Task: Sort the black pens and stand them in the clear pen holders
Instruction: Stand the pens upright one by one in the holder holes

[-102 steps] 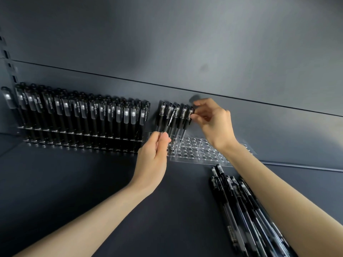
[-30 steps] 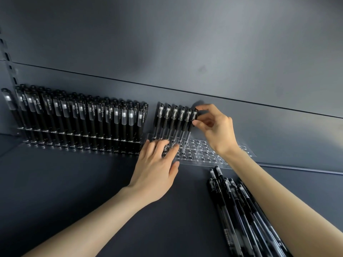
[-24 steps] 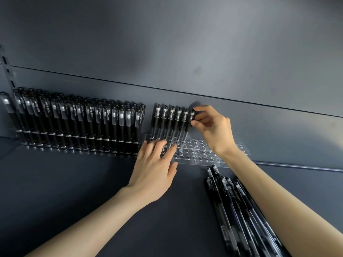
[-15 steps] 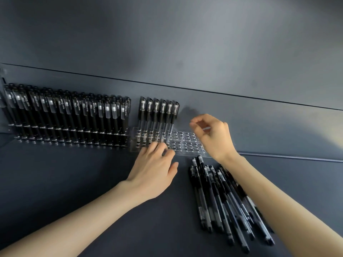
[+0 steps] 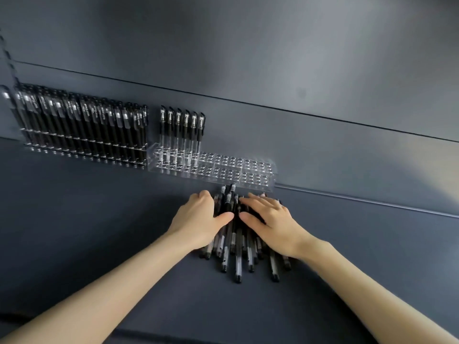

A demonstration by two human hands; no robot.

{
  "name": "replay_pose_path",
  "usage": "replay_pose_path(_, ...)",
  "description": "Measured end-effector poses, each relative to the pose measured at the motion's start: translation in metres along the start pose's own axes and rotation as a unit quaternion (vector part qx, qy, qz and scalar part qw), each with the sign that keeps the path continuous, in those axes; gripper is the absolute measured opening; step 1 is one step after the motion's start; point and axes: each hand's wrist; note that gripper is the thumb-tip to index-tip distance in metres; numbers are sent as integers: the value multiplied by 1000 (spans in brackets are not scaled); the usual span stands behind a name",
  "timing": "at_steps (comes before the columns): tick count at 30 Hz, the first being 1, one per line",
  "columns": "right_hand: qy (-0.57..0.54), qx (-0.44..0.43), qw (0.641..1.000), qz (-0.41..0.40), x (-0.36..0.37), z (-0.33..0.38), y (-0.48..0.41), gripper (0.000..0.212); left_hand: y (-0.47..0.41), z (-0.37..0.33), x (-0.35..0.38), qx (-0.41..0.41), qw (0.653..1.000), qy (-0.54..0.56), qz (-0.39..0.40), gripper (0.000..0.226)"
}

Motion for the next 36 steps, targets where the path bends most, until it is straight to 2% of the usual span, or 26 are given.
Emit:
replay_pose_path(2,2,-3,1000,-11,3,0,3,49,-5,2,-1,-33,999,28,9,58)
replay_pose_path(6,-7,-10,1000,-17,3,-2,4,49,-10,10,-1,-47,996,78,-1,49)
replay_pose_path(8,-10,-11,1000,-14,3,-2,4,49,-6,11,-2,-37,994,105,-22,37)
replay_pose_path(10,-12,-10,1000,-22,2,0,4,48,3,9,-6,-16,990,132,-41,40)
replay_pose_path(13,-86,-18,992,-91,-7,6,7,45,16,7,-11,36,977,203,-62,30)
replay_pose_path(15,-240,-14,964,-114,-18,17,9,38,23,3,-13,70,964,247,-66,19)
replay_pose_path(17,-372,-14,920,-122,-27,33,7,28,25,1,-13,101,953,276,-80,17)
replay_pose_path(21,-483,-2,859,-170,-36,53,-10,21,23,-1,-20,141,933,314,-104,19)
replay_pose_path(27,-530,31,814,-234,-44,68,-44,14,-4,13,-44,143,901,404,-72,7)
replay_pose_path(31,-541,31,784,-301,-46,80,-73,14,-33,39,-56,122,889,435,-73,10)
replay_pose_path(36,-425,16,812,-401,-46,82,-114,18,-75,68,-69,141,902,390,-125,14)
Point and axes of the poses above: each hand's wrist, its own y-axis away from the middle knuckle, its own x-axis out of the palm, z = x × y, and after that the axes turned 4 degrees about -z, right-handed
